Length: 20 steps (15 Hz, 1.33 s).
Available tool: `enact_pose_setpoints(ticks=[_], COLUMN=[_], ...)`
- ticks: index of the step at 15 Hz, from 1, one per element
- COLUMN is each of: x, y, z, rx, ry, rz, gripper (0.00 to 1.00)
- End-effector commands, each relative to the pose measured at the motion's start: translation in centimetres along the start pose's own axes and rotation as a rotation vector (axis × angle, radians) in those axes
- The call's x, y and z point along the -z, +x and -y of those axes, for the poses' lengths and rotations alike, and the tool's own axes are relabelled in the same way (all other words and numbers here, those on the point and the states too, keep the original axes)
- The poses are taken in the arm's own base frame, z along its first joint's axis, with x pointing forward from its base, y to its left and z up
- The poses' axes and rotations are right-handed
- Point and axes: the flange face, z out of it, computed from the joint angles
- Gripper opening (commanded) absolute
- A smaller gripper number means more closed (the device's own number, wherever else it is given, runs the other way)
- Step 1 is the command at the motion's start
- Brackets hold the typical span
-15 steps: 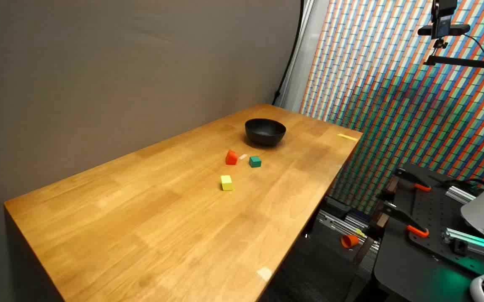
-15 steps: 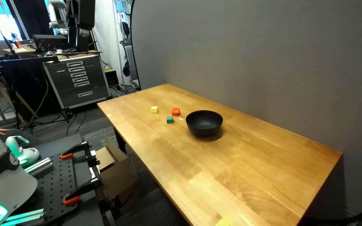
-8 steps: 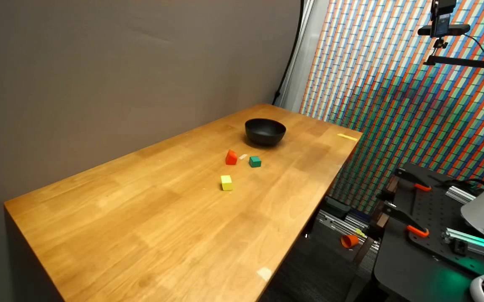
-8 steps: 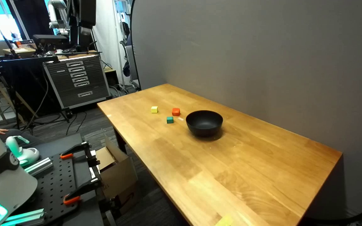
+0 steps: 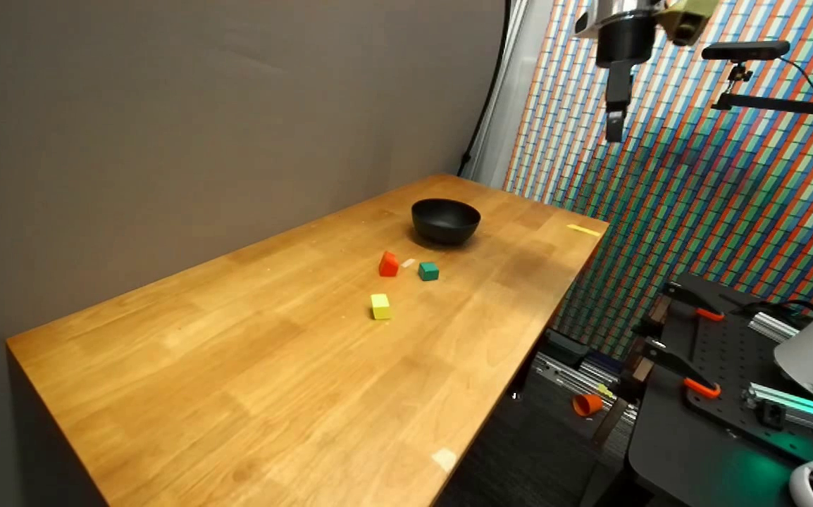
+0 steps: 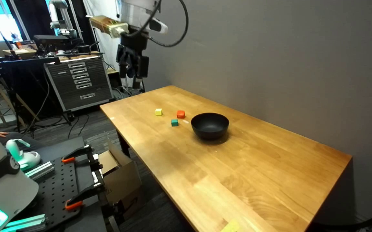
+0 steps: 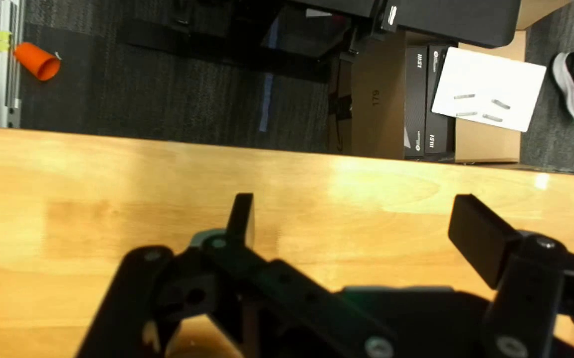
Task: Put the green cube and the orange cube in the black bowl
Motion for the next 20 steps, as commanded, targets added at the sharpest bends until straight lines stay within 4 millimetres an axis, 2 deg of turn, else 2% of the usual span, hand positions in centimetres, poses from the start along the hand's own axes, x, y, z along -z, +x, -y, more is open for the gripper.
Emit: enact_pose_setpoints(ticks=[1, 6, 9, 14, 20], x=[-4.7, -12.0, -14.5, -15.7, -17.8], y=[7.9, 17.6, 21.7, 25.7, 28.3], z=[1.3, 3.7, 4.4, 5.4, 5.5], rx=[0.105, 0.237, 0.291, 0.397, 0.473], ry=[0.036, -0.041, -0.076, -0.117, -0.082], rz=[0.036, 0.052, 0.059, 0.042, 0.036], gripper=[1.0, 1.0, 1.0, 1.0, 1.0])
